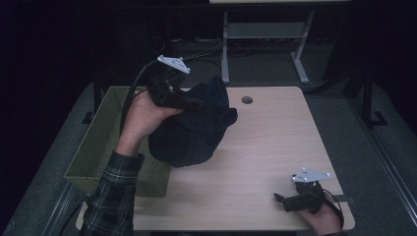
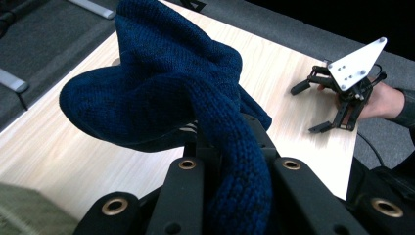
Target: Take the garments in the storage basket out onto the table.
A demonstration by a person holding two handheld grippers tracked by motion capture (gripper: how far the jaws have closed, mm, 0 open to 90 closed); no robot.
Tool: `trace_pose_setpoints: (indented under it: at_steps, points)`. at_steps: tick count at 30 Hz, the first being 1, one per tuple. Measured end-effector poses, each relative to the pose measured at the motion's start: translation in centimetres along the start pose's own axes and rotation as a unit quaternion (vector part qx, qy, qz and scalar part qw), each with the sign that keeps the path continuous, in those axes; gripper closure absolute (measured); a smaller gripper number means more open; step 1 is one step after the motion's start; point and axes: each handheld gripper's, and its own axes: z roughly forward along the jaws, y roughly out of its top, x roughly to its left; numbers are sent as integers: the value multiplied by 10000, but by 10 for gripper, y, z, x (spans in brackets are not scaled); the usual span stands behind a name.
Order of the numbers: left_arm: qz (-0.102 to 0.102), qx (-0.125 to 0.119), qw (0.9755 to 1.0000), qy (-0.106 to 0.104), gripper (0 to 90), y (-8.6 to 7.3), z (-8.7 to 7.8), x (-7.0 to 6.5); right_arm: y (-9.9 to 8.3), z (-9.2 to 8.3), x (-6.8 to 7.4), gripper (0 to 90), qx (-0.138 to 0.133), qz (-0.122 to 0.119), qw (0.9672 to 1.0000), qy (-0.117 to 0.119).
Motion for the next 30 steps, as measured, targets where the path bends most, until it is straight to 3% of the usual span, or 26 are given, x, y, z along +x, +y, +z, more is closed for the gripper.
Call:
trace_pose_setpoints:
  at_steps: [15, 30]
  points:
    - [176, 150, 9994, -266, 804, 10, 50, -21, 0, 0, 0, 16, 0, 4, 10000, 1]
    - [-63, 294, 9980, -551, 804, -7, 112, -30, 0, 0, 0, 16, -6, 5, 10000, 8]
